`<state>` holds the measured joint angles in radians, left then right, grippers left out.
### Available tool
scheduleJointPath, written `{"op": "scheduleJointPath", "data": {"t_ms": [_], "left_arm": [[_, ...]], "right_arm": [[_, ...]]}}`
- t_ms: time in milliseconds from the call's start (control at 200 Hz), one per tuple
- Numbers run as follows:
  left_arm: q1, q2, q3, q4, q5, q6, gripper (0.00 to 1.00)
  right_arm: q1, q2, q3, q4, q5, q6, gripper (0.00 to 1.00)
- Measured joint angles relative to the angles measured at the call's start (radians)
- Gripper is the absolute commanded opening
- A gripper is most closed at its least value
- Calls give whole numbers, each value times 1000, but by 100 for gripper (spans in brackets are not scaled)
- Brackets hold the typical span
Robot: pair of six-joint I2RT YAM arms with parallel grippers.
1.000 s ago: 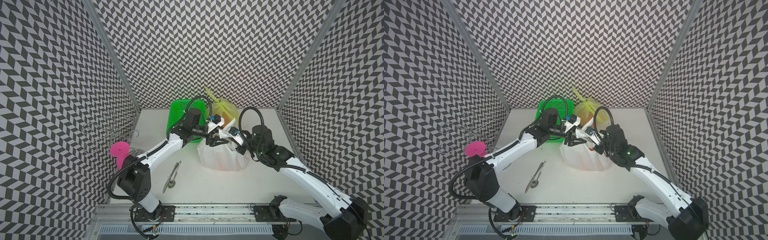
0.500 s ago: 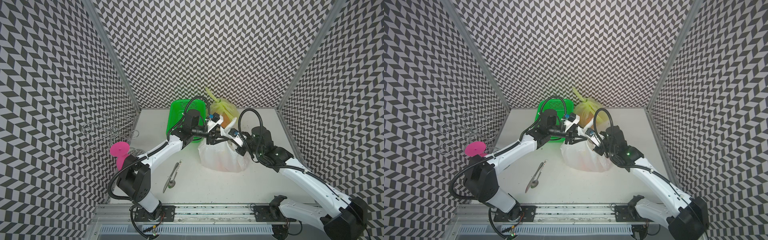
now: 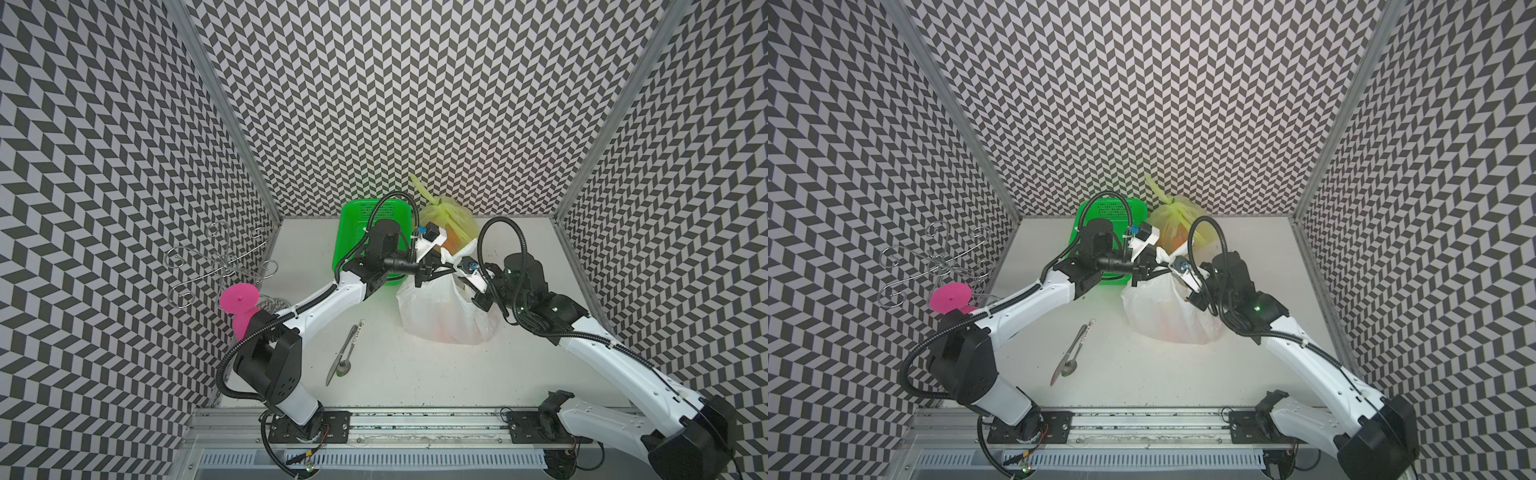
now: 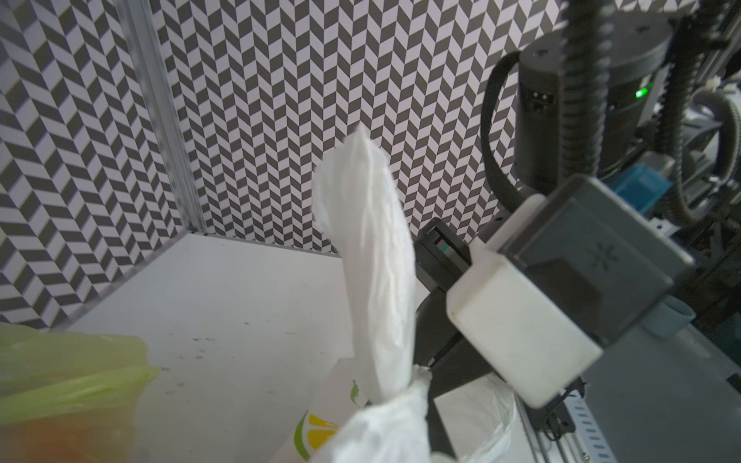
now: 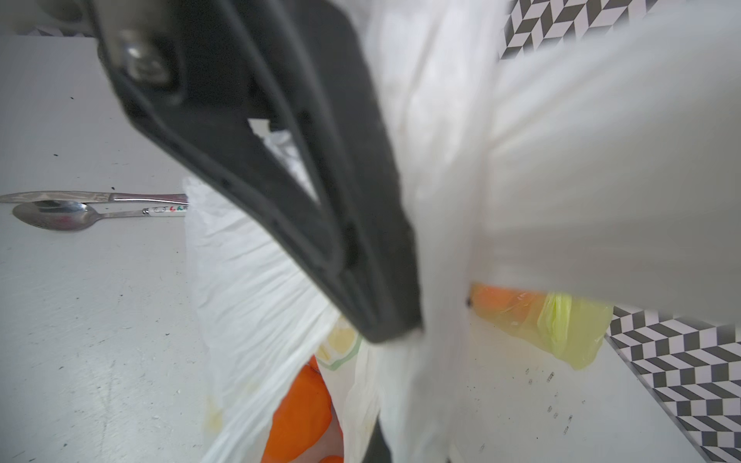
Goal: Place the oranges into plastic bags & tie knots
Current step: Tie the plastic bag at the center of the board.
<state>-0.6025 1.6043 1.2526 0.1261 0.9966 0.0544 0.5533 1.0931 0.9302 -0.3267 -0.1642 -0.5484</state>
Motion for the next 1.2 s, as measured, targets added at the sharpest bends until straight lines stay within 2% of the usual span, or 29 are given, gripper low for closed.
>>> {"op": "scheduleJointPath", "data": {"t_ms": [85,190,486,551,616,666,756,791,856,1016,1197], "left_arm": [[0,0,0,-3,4,22,0],[0,-3,-7,-18,12,64,0],[14,-11,-63,-11,21,114,0],[24,-13,-75,-1,20,121,0],[34,-23,-89,3,20,136,0],[41,-32,-97,5,23,155,0],[48,-44,-101,4,29,199,0],[50,-47,-101,3,34,218,0],[53,-52,-105,0,44,252,0],[55,-62,-128,-3,71,315,0],[55,-62,-132,-11,94,350,0]], "right_arm": [[-3,-9,0,2,39,8,19],[-8,-17,0,24,83,23,24],[-8,-21,-19,123,209,87,27],[-12,-21,-25,121,215,93,31],[-25,-22,-25,116,191,96,40],[-50,-31,-23,101,133,92,49],[-118,-65,-6,45,-47,82,61],[-143,-77,7,32,-117,81,71],[-190,-88,42,18,-261,90,82],[-249,-52,131,33,-529,114,86],[-254,51,178,56,-703,129,85]]}}
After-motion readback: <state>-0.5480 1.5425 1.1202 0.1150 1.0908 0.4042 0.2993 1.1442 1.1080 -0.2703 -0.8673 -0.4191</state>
